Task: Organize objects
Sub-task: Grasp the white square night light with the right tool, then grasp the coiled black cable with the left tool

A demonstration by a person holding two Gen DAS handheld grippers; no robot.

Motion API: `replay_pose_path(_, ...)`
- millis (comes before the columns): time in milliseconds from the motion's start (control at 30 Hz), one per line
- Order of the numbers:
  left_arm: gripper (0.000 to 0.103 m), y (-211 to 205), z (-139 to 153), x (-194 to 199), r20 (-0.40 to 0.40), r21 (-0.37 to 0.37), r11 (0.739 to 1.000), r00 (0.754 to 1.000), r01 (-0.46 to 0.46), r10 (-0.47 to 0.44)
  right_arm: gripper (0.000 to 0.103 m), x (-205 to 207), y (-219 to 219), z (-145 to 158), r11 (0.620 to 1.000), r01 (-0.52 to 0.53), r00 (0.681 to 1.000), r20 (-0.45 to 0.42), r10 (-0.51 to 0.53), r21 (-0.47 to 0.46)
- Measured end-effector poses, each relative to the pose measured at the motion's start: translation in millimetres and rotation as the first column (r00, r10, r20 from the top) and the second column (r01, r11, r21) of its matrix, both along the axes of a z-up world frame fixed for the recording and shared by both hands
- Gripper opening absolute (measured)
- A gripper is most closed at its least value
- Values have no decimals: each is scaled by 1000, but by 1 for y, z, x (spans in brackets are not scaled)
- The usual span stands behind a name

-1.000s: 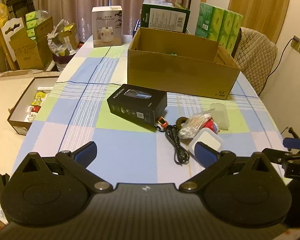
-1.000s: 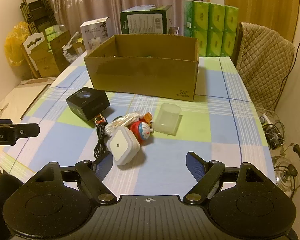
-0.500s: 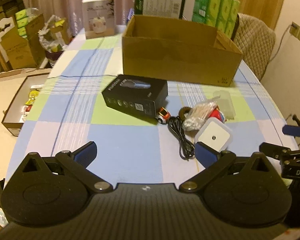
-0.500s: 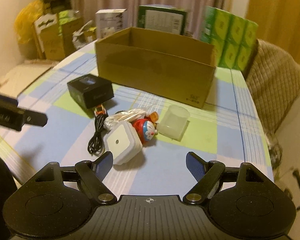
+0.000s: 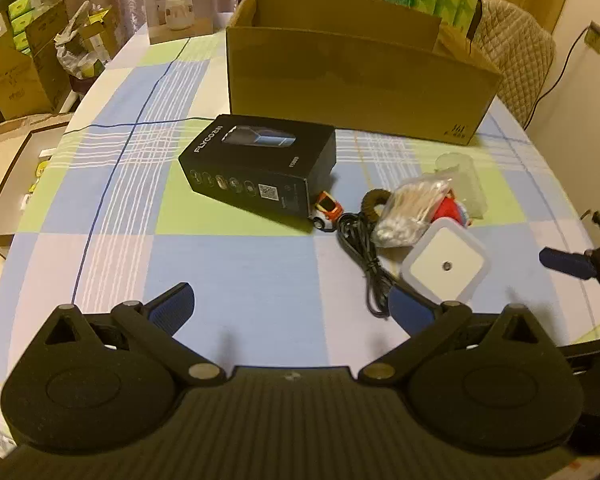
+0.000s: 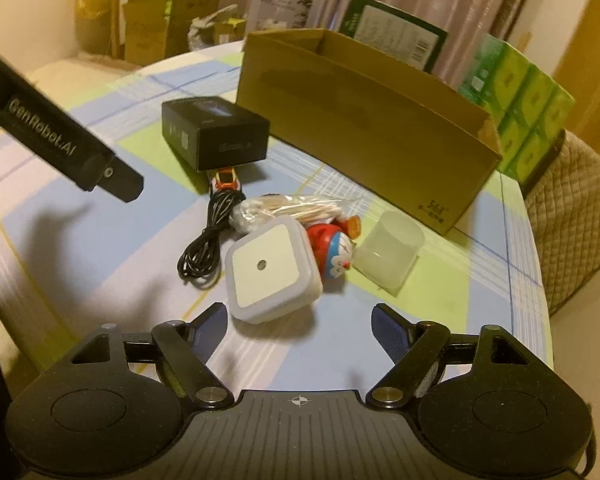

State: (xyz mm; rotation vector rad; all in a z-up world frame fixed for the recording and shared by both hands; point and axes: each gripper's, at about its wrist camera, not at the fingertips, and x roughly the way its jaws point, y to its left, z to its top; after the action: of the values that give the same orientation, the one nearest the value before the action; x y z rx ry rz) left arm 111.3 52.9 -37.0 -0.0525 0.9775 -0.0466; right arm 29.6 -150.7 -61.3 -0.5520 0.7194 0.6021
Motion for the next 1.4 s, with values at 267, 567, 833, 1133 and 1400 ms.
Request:
replay_pose_path(267, 99, 5, -16, 16, -34, -14, 1000, 999, 13, -13, 77, 5, 27, -25, 991, -93, 994, 45, 98, -93)
replay_pose_path(567, 99, 13, -23, 22, -47, -28, 1000, 999, -8, 6, 69, 10, 43, -48, 965, -157, 974, 130, 187, -213)
replay_pose_path(833, 99, 14, -25, 21, -54, -40, 999, 999, -9, 6, 62, 14, 29, -35, 985, -118, 986, 105, 132, -130)
replay_pose_path(1133, 88, -7, -30, 28, -61, -89, 995, 997, 39, -45, 62, 33, -30, -4, 991, 108, 994, -30, -106, 83)
replay_pose_path(1400, 66, -38, -40, 45, -59, -83, 994, 996, 68, -73, 62, 41, -68, 2, 964, 229, 971, -94, -218, 134)
